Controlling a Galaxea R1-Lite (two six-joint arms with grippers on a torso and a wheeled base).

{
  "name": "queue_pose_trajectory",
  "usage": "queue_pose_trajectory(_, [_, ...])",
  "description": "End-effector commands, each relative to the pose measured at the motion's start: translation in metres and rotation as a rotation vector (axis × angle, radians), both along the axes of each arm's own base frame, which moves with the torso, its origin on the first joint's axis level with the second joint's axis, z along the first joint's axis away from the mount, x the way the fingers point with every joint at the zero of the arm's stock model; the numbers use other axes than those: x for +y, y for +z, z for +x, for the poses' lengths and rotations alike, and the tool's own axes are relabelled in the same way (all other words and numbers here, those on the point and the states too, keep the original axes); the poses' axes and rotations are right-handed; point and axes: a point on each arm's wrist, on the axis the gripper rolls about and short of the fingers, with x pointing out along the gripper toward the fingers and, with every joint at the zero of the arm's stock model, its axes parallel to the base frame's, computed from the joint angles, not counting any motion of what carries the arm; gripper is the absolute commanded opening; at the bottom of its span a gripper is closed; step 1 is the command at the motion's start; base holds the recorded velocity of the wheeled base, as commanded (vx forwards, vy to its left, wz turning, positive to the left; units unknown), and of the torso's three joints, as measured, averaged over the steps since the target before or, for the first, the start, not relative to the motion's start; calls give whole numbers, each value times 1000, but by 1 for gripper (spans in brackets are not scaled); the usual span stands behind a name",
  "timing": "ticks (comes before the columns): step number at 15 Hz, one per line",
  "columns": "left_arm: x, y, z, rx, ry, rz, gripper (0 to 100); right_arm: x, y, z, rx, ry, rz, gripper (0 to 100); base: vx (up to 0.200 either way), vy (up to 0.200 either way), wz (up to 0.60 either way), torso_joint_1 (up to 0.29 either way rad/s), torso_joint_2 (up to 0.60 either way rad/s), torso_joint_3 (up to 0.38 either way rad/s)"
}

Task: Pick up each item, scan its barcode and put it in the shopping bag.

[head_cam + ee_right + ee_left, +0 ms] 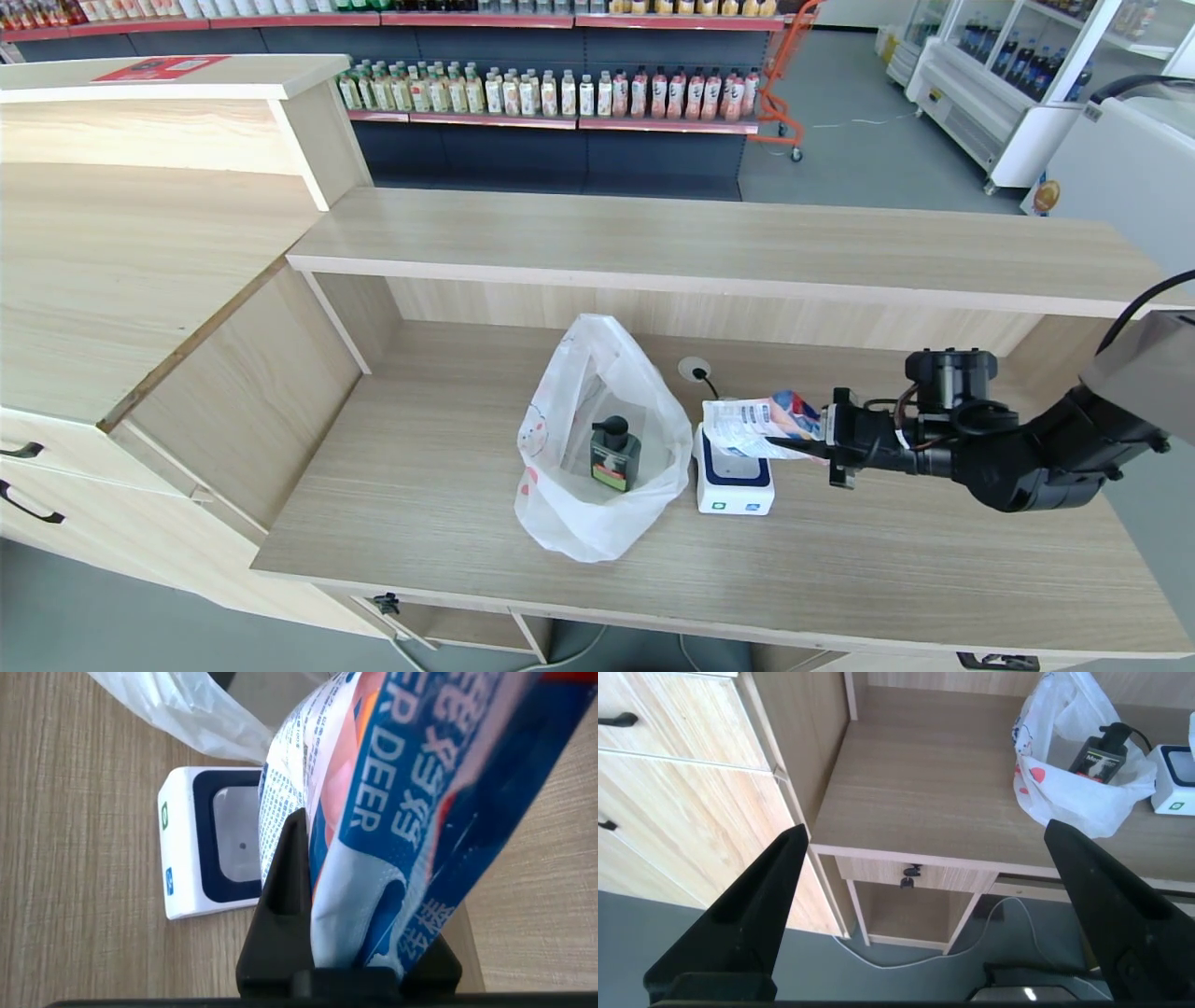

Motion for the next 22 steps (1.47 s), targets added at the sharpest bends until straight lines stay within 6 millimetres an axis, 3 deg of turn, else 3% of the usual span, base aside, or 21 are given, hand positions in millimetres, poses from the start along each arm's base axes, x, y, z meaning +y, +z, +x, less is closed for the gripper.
queue_pose_trajectory(1, [0, 0, 0, -1, 0, 0, 100, 2, -5, 2, -2, 10, 0, 0, 0, 0, 0, 0, 0, 0])
queue_pose_trajectory(13, [0, 0, 0, -1, 0, 0, 100, 5, -18, 5, -45, 38, 2, 0, 0, 0, 0, 0, 0, 0])
queue_pose_trajectory(22, [0, 0, 0, -1, 0, 0, 100, 1, -15, 2, -33, 44, 15, 0, 0, 0, 0, 0, 0, 0])
